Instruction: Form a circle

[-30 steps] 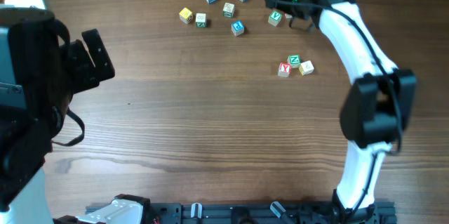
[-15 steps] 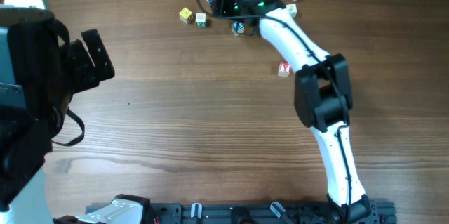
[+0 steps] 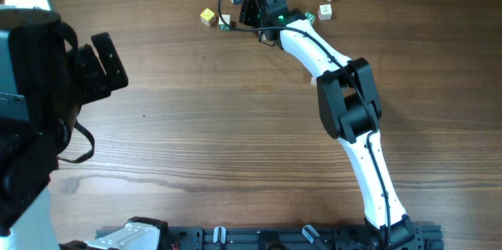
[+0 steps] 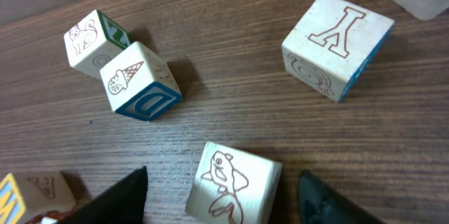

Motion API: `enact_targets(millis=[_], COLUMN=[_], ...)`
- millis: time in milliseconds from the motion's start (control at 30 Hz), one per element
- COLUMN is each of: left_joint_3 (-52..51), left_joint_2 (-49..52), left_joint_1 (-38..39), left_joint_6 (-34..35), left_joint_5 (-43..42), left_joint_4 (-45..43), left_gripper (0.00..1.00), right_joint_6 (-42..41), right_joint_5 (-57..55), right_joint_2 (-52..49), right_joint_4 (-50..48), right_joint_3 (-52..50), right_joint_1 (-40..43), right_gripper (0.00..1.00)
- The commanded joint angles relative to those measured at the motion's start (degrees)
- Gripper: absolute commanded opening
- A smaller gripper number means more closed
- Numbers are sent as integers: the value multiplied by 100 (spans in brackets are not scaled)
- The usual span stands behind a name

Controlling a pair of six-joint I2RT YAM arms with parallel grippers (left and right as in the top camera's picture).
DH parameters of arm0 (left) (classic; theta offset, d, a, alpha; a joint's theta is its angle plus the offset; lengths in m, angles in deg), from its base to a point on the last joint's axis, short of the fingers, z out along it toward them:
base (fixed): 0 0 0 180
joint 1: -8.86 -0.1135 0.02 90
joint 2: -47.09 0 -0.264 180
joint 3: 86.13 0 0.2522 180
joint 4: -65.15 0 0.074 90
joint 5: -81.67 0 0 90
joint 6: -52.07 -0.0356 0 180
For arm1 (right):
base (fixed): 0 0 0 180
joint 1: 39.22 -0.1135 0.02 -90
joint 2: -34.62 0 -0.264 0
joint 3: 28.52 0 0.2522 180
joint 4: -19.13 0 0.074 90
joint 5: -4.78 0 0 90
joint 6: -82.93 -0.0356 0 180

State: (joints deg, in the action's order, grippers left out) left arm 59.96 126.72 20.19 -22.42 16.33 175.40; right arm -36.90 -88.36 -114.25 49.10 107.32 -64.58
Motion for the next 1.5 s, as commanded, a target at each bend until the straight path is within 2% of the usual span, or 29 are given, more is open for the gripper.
enact_targets(millis=[0,200,533,733,833,1167,1267,1300,1467], left_joint_3=[-2,-2,-2,-2,-2,-2,-2,-2,-2], left_joint_2=[2,2,2,2,2,2,2,2,2], left_joint_1=[-26,-26,-26,-26,-26,-26,-26,-26,-26], left_joint_6=[-11,-11,-11,-11,-11,-11,-11,-11,-11], left_joint_5=[92,92,92,92,92,92,92,92,92], left_joint_4=[0,0,0,0,0,0,0,0,0], left_gripper=[100,100,100,100,100,100,100,100,100], right_joint_6=[-26,-13,289,306,372,452,457,472,584], right_joint_5=[-232,-243,-245,-267,-264,-289,-293,-315,-310], right_joint_2=[-127,-125,-63,546,1200,4070,4551,4787,4929], right_joint_4=[-138,-122,118,662,1228,4459,5182,5685,7394], right_joint_3=[107,109,256,490,490,490,490,487,413], right_joint_1=[-35,-33,-28,107,271,1224,1530,1729,2124], right_gripper=[60,42,25,22,21,18,18,19,18])
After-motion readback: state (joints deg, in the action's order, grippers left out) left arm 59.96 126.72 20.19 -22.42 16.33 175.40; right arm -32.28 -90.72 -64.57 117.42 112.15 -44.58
